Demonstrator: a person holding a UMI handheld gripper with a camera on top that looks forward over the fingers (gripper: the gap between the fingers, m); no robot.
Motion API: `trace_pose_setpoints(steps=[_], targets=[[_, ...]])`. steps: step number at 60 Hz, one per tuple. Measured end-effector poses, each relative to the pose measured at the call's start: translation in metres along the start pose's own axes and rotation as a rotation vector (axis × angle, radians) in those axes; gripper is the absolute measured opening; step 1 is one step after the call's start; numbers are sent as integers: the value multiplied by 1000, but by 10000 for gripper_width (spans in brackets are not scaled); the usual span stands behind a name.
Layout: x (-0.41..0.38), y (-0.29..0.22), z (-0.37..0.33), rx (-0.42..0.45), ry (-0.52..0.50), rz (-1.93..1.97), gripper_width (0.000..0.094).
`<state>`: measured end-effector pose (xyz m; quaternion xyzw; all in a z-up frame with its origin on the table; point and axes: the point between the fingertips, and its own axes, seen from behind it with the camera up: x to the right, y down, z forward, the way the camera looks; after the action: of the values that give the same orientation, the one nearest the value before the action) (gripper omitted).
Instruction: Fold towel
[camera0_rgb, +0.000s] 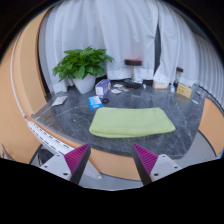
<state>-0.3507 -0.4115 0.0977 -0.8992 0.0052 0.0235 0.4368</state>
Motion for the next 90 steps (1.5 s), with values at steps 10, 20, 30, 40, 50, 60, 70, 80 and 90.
trace_pose_setpoints(steps=[10, 20, 30, 40, 50, 60, 70, 80, 90], targets=[[-59, -46, 107, 17, 2, -25, 848], [-76, -63, 192, -22, 50, -60, 844], [-52, -44, 236, -105, 171, -114, 476], [-42, -54, 241, -74, 180, -178, 57], [-49, -73, 227, -88, 71, -79, 38], [-45, -163, 161, 38, -138, 133, 38], [51, -188, 153, 79, -114, 225, 37], [142, -122, 195, -43, -24, 204, 163], [218, -96, 192, -68, 113, 94, 662]])
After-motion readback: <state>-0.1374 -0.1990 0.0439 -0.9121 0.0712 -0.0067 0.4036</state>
